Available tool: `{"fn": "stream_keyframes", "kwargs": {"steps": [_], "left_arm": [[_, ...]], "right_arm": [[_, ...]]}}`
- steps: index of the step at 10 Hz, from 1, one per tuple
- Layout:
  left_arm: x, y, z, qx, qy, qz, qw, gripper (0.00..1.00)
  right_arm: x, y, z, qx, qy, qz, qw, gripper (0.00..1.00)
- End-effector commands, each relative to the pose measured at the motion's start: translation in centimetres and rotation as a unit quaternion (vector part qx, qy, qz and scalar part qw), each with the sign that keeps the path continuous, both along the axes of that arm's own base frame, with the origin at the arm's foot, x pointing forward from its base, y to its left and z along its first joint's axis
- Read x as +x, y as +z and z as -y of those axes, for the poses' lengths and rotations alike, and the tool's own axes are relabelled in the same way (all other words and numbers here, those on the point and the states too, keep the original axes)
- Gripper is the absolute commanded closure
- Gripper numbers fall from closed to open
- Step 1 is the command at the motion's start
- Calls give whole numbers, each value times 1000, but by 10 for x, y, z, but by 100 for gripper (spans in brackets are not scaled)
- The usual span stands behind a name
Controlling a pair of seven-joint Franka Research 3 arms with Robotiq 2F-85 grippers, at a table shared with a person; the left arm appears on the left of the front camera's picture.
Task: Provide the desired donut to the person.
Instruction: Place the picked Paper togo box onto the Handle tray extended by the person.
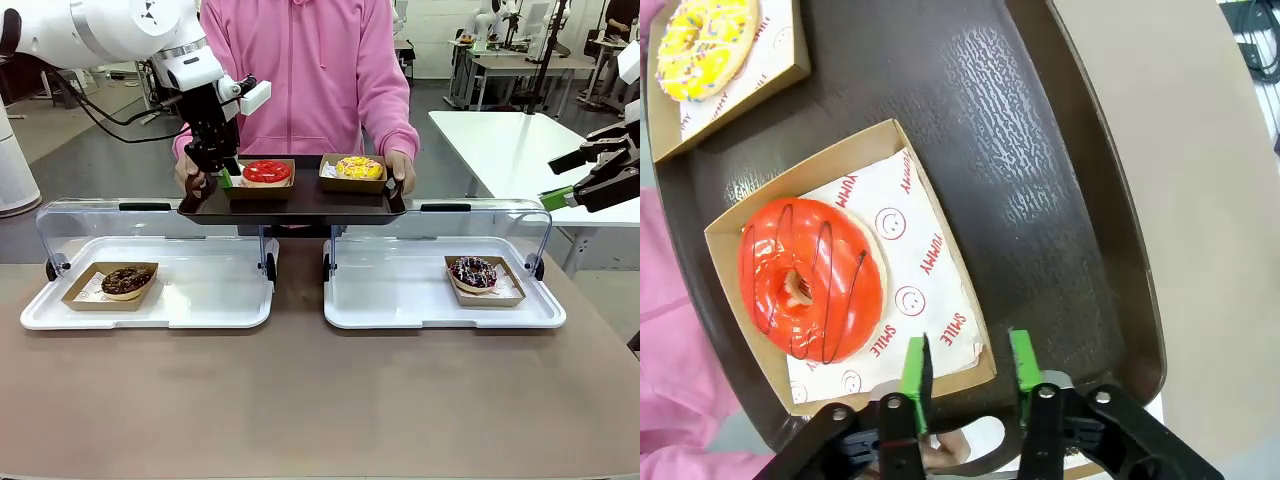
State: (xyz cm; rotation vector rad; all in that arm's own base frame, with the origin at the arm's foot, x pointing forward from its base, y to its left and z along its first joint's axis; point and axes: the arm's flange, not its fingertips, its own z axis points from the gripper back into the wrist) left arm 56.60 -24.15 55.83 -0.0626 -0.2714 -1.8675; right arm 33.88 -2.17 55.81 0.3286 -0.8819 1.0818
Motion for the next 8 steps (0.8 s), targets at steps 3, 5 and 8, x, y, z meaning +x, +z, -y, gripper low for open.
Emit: {"fn": "stream_keyframes", "kwargs": {"steps": [3, 5, 8], "left_arm": [[-2, 7, -4, -22, -5, -30, 999, 2], [-3, 8, -6, -24, -7, -34, 999, 0], [-6, 10, -7, -29, -11, -36, 999, 0]], "right_arm": [[0, -2, 0, -1, 0, -2, 1000, 0], [0, -2, 0, -1, 0, -2, 1000, 0], [0, -2, 0, -1, 0, -2, 1000, 0]]}}
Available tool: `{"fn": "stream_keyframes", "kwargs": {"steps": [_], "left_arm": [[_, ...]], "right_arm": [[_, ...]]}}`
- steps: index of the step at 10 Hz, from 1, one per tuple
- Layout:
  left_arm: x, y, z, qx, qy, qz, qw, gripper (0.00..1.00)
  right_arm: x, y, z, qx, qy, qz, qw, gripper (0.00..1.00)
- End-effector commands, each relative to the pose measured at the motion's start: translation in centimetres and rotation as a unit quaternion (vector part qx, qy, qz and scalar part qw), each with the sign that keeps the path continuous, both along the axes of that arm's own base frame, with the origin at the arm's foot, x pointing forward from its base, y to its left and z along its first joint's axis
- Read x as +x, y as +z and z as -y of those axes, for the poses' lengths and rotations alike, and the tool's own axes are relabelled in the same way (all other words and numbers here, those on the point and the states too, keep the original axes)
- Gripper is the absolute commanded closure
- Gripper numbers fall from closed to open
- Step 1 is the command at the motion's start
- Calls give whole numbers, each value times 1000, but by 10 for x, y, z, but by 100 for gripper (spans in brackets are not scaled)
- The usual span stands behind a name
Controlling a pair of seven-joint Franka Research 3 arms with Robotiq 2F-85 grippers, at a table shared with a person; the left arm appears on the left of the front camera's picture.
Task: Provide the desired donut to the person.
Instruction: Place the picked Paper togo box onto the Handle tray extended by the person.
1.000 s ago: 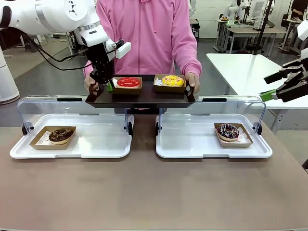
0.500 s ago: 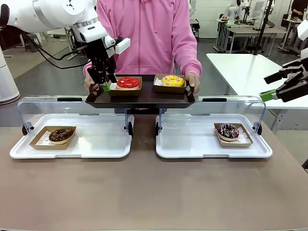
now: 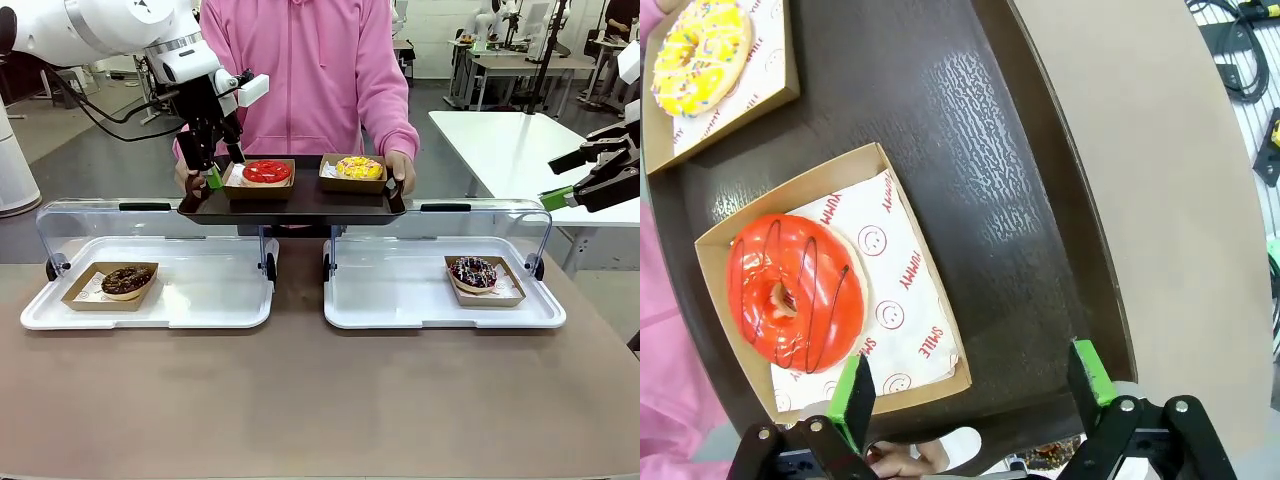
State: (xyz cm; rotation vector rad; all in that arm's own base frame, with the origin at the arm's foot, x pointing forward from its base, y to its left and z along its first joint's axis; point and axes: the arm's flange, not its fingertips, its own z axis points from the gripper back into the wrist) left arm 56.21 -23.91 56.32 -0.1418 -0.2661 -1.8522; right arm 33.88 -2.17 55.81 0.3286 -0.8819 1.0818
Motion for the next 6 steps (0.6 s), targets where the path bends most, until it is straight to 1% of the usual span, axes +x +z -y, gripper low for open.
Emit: {"fn": "stream_keyframes", "kwargs": {"steps": [1, 2, 3, 4, 6], "left_arm": [[-3, 5, -6, -12, -17, -11, 1000, 0], [-4, 4, -6, -20, -20, -23, 999, 0], [-13, 0, -8, -17, -32, -27, 999, 0], [-2, 0, 0, -2, -4, -8, 1000, 0], [-2, 0, 0, -2, -4, -8, 1000, 0]], "right_arm": [[0, -2, 0, -1, 0, -2, 1000, 0], [0, -2, 0, -1, 0, -2, 1000, 0], [0, -2, 0, -1, 0, -2, 1000, 0], [0, -2, 0, -1, 0, -2, 1000, 0], [0, -2, 0, -1, 0, -2, 1000, 0]]}}
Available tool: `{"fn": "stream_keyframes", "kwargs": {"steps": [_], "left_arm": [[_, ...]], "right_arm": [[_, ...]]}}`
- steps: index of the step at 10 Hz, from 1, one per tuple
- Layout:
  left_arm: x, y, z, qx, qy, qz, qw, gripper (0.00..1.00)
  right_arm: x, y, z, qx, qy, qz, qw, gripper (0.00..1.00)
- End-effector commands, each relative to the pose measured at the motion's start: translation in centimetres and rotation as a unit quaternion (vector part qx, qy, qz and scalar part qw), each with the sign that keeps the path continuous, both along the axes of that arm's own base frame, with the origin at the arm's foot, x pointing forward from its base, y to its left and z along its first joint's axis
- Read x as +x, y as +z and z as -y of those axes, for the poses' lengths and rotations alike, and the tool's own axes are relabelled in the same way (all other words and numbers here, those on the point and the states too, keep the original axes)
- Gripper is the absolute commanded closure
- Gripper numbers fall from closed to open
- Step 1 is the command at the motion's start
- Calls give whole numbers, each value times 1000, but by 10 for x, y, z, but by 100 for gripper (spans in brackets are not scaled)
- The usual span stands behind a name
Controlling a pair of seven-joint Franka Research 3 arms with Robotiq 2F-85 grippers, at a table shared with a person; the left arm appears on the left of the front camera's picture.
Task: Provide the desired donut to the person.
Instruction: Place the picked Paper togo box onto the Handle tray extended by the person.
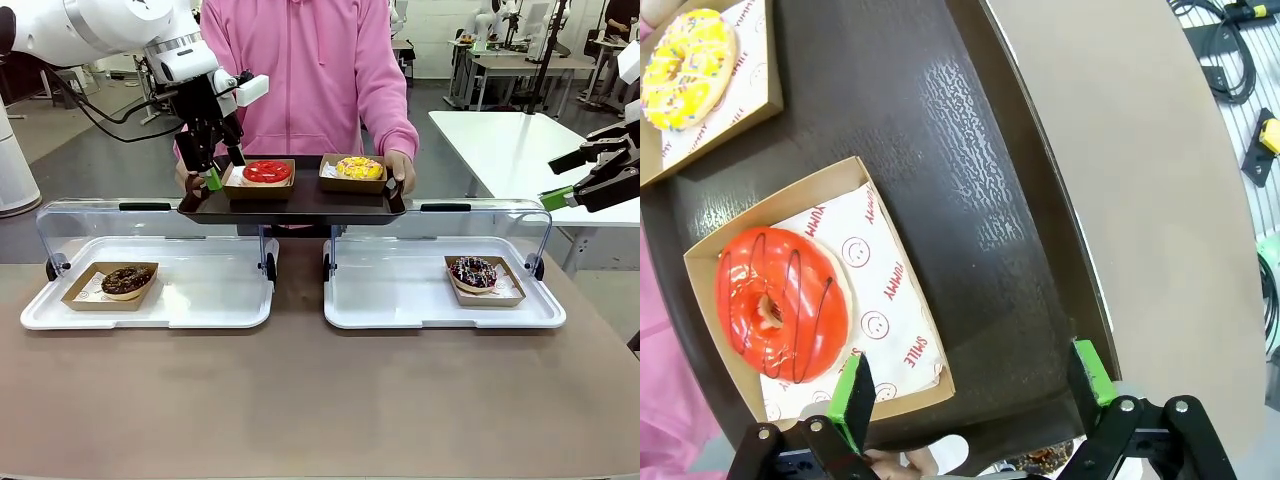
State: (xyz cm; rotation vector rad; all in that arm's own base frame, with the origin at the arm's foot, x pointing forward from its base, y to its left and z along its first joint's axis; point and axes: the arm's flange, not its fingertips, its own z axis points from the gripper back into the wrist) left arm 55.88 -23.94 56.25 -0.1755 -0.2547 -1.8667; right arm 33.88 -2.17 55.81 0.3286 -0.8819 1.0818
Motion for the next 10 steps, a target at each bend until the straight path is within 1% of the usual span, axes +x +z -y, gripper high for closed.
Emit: {"fn": "stream_keyframes", "kwargs": {"steps": [1, 10], "left_arm": [[2, 1, 0, 2, 6, 6, 1000, 0], [2, 1, 0, 2, 6, 6, 1000, 0]], "right_arm": [[0, -2, 0, -1, 0, -2, 1000, 0], [0, -2, 0, -1, 0, -2, 1000, 0]]}}
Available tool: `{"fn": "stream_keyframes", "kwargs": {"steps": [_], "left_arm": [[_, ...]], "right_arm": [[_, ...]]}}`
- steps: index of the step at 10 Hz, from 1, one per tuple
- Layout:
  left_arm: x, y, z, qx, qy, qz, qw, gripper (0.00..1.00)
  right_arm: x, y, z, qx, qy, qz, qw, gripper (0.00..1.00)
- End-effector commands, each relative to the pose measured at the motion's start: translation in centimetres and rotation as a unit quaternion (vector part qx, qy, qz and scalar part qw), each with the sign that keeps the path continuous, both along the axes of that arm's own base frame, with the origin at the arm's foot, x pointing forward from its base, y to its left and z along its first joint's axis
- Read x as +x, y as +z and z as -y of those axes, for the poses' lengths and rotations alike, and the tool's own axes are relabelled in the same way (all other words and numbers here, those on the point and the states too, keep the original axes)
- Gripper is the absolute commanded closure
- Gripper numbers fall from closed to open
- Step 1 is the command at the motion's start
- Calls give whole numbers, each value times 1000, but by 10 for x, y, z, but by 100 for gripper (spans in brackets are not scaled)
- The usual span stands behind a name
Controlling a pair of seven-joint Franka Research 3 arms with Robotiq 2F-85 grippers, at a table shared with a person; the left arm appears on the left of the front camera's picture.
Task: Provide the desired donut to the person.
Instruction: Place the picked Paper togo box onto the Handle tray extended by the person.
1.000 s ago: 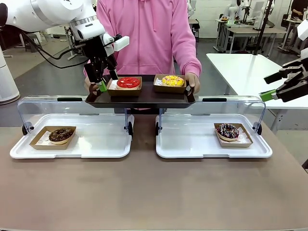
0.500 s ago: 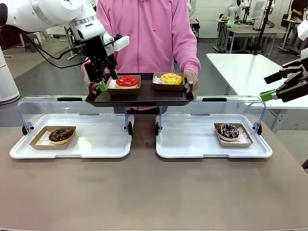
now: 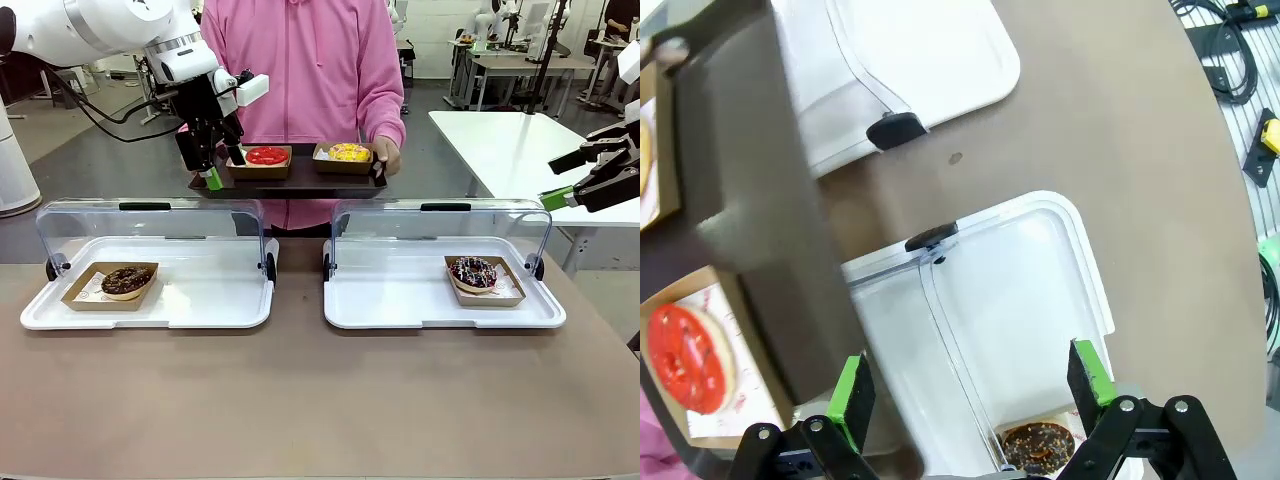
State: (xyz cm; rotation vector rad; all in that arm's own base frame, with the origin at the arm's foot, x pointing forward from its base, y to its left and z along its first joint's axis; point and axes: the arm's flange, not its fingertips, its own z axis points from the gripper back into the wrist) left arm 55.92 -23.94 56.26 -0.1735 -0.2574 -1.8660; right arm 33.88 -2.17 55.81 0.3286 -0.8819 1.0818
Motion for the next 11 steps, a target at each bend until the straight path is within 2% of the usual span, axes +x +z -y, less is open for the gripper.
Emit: {"fn": "stream_keyframes", "kwargs": {"steps": [1, 2, 3, 4, 5, 6, 7, 8, 10, 11], "left_arm": [[1, 1, -1, 3, 5, 4, 1000, 0], [0, 0, 0, 0, 0, 0, 1000, 0], [-31, 20, -21, -11, 43, 23, 999, 0], [-60, 31, -55, -39, 92, 16, 995, 0], [-86, 30, -93, -80, 146, -21, 986, 0], [-104, 24, -121, -115, 185, -47, 975, 0], [-121, 16, -143, -144, 252, -58, 955, 0], [-135, 7, -164, -195, 288, -66, 935, 0], [-169, -15, -197, -250, 333, -57, 907, 0], [-185, -24, -214, -264, 333, -44, 904, 0]], "right_arm": [[0, -2, 0, -1, 0, -2, 1000, 0], [0, -2, 0, -1, 0, -2, 1000, 0], [0, -2, 0, -1, 0, -2, 1000, 0], [0, -2, 0, -1, 0, -2, 1000, 0], [0, -2, 0, -1, 0, -2, 1000, 0], [0, -2, 0, -1, 0, -2, 1000, 0], [0, -2, 0, -1, 0, -2, 1000, 0], [0, -2, 0, -1, 0, -2, 1000, 0], [0, -2, 0, -1, 0, -2, 1000, 0], [0, -2, 0, -1, 0, -2, 1000, 0]]}}
